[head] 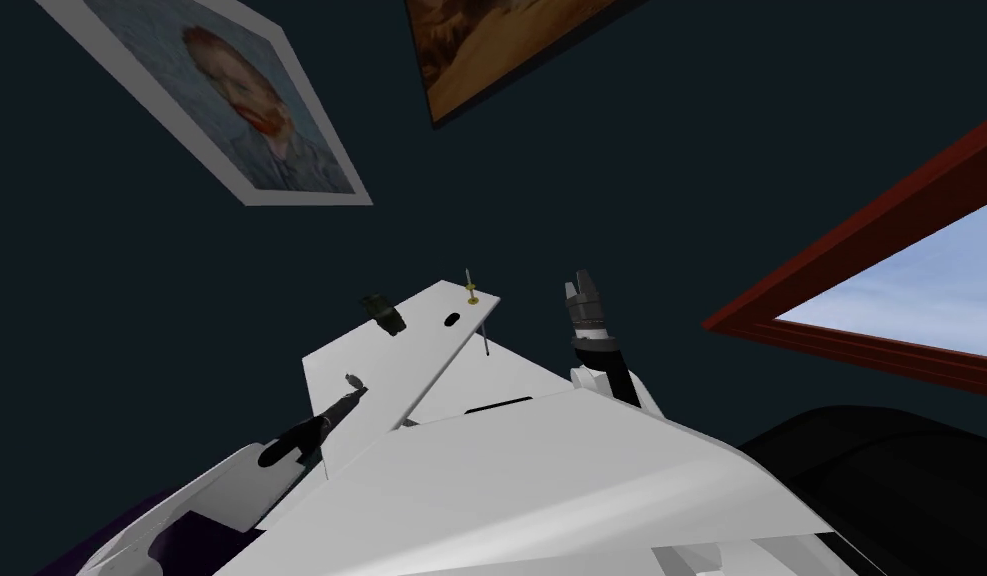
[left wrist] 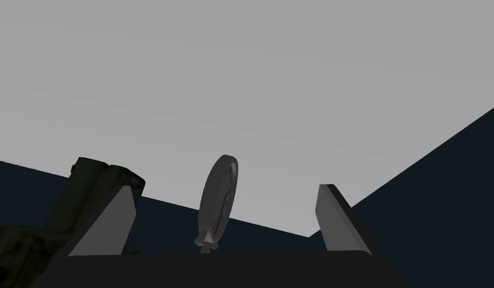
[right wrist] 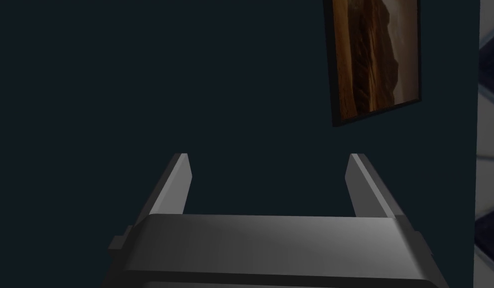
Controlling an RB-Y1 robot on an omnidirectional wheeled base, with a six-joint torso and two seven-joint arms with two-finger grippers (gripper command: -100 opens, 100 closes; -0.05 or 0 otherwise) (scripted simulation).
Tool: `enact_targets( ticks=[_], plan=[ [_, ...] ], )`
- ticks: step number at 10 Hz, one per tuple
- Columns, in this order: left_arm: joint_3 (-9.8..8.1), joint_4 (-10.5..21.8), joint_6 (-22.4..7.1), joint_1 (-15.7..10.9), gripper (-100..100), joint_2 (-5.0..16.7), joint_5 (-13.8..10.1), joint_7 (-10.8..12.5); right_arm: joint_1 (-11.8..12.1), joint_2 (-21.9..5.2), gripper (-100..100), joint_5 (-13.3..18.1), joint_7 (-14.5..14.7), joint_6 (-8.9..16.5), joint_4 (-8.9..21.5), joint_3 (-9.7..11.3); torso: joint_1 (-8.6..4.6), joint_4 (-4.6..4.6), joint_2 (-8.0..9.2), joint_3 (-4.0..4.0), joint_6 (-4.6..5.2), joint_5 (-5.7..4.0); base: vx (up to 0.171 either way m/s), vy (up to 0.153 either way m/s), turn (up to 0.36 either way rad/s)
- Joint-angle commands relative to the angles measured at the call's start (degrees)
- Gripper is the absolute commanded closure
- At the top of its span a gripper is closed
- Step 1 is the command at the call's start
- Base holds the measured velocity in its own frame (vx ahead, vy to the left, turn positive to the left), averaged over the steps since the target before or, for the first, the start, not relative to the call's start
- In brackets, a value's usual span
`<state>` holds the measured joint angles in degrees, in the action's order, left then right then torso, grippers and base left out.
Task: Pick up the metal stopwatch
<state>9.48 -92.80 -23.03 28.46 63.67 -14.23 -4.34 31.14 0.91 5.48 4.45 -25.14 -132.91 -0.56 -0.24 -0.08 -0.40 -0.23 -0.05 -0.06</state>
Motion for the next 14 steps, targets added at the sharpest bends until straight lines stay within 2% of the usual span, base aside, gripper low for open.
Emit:
enact_targets(
  ticks=[1, 7, 9, 10, 11, 14],
  plan=[
    [0.41, 2.55, -1.79, -0.29, -100, 1.98, -0.96, 0.18, 0.0, 0.0, 0, 0.0, 0.0, 0.0, 0.0, 0.0, 0.0, 0.0, 0.0, 0.0, 0.0, 0.0, 0.124, -0.048, -0.14],
    [0.68, 9.29, -6.1, 0.12, -100, 6.76, -3.23, 1.3, 0.0, 0.0, 0, 0.0, 0.0, 0.0, 0.0, 0.0, 0.06, 0.02, 0.12, 0.06, -0.02, 0.01, 0.11, -0.055, -0.089],
    [0.73, 9.13, -6.22, -0.06, -100, 6.4, -2.94, 1.3, 0.0, 0.0, 0, 0.0, 0.0, 0.0, 0.0, 0.0, 0.07, 0.01, 0.1, 0.05, -0.03, 0.02, 0.066, -0.022, -0.032],
    [0.79, 9.32, -6.17, -0.12, 0, 6.43, -2.99, 1.26, 0.0, 0.0, 0, 0.0, 0.0, 0.0, 0.0, -0.01, 0.13, 0.05, 0.28, 0.15, -0.04, 0.04, 0.008, -0.002, 0.001],
    [0.8, 11.19, -6.9, -1.05, -100, 5.9, -3.65, 1.56, -0.01, 0.0, 0, 0.0, 0.0, 0.0, 0.0, -0.01, 0.17, 0.08, 0.4, 0.22, -0.04, 0.05, -0.066, 0.025, -0.344],
    [0.86, 16.87, -9.07, -3.85, -100, 4.34, -5.64, 2.46, -0.05, -0.01, 0, 0.0, 0.0, 0.01, 0.01, 0.0, 0.44, 0.28, 1.31, 0.74, -0.01, 0.11, -0.227, 0.067, -0.453]
  ],
)
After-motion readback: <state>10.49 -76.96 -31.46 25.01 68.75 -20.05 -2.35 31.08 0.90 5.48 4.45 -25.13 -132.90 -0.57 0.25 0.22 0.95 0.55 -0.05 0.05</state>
